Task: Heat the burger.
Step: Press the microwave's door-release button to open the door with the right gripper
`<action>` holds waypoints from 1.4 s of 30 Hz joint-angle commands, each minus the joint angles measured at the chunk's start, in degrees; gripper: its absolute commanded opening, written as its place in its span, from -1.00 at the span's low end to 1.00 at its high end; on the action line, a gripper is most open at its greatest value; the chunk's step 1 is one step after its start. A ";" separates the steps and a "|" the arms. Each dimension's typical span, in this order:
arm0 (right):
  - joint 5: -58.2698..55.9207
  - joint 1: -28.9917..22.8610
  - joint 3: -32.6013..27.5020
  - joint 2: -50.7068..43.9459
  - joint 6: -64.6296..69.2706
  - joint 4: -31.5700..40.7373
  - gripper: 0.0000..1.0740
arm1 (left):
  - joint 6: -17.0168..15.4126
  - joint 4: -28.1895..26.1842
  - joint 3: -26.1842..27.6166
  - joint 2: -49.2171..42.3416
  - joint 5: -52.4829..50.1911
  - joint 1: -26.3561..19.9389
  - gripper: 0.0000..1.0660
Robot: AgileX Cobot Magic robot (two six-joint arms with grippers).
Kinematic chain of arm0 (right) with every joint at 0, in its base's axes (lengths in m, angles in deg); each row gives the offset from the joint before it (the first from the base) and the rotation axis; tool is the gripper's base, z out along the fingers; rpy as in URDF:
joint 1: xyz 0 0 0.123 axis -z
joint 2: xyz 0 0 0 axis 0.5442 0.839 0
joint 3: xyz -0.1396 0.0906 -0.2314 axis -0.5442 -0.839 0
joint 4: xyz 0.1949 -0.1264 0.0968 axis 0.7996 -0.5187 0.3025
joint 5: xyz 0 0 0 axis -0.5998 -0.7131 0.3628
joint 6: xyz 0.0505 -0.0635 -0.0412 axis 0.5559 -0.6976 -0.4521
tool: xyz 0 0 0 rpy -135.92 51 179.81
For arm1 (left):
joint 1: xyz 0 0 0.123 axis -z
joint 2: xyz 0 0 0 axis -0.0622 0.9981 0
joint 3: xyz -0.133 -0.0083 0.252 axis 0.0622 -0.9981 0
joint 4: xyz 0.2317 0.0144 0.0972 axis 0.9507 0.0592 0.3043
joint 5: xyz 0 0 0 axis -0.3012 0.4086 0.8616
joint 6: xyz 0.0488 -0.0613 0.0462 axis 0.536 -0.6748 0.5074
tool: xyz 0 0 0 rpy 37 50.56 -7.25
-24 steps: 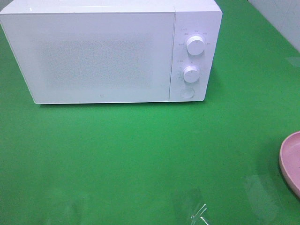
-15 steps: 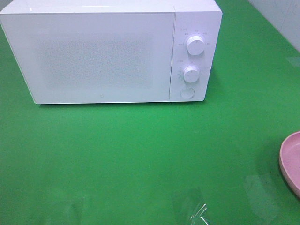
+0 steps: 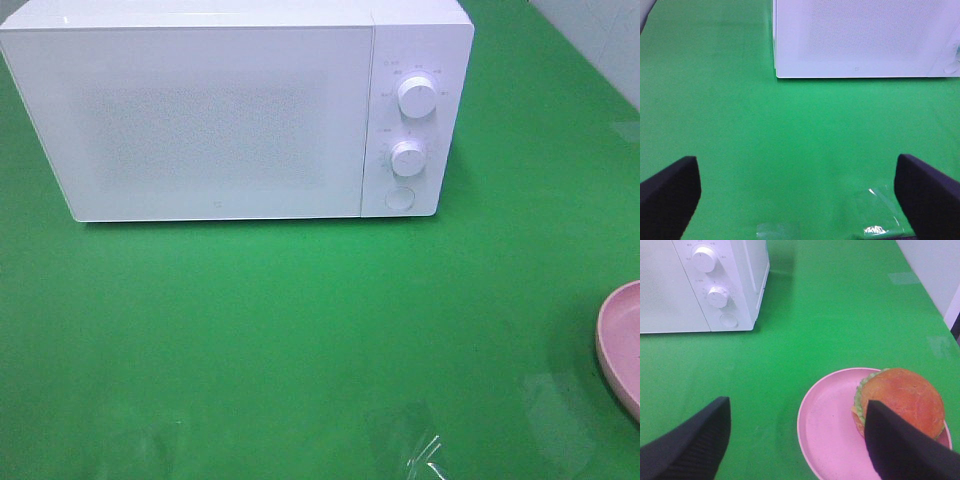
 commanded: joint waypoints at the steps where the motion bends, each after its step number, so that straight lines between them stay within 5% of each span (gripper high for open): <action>1: 1.43 0.11 0.69 2.29 0.06 0.00 0.39 | -0.06 -0.29 -0.23 -0.86 -0.80 0.29 0.83; 42: 35.29 0.11 0.57 36.96 0.11 -0.34 0.39 | -0.06 -0.29 -0.23 -0.86 -0.80 0.29 0.83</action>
